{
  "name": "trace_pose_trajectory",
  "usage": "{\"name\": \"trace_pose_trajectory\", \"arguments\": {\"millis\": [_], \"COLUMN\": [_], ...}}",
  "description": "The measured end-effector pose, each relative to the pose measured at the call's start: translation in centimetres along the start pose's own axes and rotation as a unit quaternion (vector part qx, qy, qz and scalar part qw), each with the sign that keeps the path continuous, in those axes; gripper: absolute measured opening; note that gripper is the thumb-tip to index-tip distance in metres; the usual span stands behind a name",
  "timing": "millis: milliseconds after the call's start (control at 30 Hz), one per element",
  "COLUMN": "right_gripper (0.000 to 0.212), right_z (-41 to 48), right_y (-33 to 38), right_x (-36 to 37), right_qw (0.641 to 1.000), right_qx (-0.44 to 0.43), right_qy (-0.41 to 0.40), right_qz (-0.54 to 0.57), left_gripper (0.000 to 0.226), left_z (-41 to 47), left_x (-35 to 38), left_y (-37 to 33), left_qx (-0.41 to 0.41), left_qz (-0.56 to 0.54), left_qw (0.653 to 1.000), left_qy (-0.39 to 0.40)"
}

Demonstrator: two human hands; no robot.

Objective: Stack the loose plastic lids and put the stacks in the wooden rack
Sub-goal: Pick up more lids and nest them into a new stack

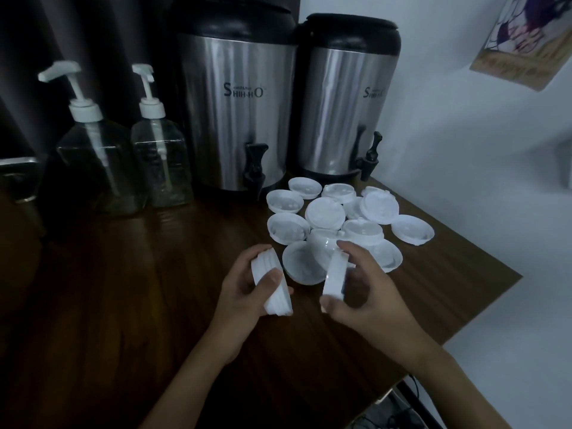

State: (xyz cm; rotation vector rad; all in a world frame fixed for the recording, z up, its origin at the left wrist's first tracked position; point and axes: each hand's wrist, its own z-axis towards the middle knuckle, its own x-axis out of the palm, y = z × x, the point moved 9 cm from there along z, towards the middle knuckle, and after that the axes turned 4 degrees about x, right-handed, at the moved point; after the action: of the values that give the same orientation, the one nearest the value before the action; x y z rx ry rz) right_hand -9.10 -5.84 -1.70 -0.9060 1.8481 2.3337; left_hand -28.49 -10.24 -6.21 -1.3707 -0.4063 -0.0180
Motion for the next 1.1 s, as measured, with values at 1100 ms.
{"name": "trace_pose_trajectory", "arguments": {"millis": [1100], "right_gripper": [0.035], "right_z": [3.0], "right_y": [2.8], "right_x": [6.3], "right_qw": [0.993], "right_qx": [-0.018], "right_qy": [0.115], "right_qz": [0.035], "left_gripper": [0.052], "left_z": [0.2], "left_x": [-0.2], "left_y": [-0.5], "left_qx": [-0.033], "left_qz": [-0.126], "left_qw": [0.991], "left_qy": [-0.012]}}
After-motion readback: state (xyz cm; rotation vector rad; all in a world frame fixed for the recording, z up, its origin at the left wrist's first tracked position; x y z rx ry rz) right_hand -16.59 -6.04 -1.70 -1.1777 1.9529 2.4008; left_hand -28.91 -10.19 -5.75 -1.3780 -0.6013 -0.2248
